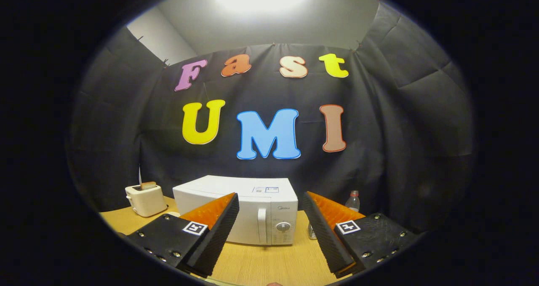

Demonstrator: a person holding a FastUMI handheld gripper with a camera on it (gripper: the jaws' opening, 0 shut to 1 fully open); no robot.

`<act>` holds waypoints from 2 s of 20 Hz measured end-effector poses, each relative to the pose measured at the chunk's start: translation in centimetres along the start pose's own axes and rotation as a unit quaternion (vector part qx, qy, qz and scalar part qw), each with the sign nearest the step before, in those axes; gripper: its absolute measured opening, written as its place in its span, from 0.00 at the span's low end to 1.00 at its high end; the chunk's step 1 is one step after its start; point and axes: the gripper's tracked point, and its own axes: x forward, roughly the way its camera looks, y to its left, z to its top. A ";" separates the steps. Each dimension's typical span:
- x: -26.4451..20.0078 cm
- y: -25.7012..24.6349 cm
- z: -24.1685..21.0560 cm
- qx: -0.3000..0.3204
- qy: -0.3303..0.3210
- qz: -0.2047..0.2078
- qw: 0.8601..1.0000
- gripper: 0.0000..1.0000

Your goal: Open the microwave, put the food inside, and close the microwave door.

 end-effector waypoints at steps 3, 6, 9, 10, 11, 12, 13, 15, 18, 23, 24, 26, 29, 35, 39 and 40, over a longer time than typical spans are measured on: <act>2.6 0.3 -1.8 0.002 0.014 0.010 1.000 0.95; 5.0 0.3 -4.0 0.004 0.030 0.015 0.999 0.96; 7.1 0.3 -6.3 0.004 0.047 0.017 0.999 0.96; 7.7 0.4 -7.2 0.004 0.054 0.018 0.998 0.96; 8.4 0.5 -8.0 0.005 0.061 0.018 0.998 0.96; 9.0 0.6 -8.7 0.006 0.068 0.019 0.997 0.96; 9.7 0.7 -9.5 0.007 0.074 0.021 0.997 0.96; 10.9 0.9 -10.9 0.005 0.087 0.024 0.996 0.96; 12.8 1.1 -12.9 0.005 0.103 0.026 0.994 0.96; 14.9 1.2 -16.1 0.003 0.133 0.021 0.991 0.96; 15.2 1.2 -16.7 0.003 0.139 0.021 0.990 0.96; 15.8 1.4 -17.9 0.004 0.151 0.022 0.988 0.88; 16.5 1.8 -19.4 0.014 0.169 0.026 0.985 0.67; 16.9 2.8 -19.6 -0.008 0.170 0.024 0.985 0.30; 17.2 3.0 -20.0 -0.015 0.179 0.026 0.983 0.17; 16.8 2.9 -19.6 -0.020 0.180 0.025 0.983 0.12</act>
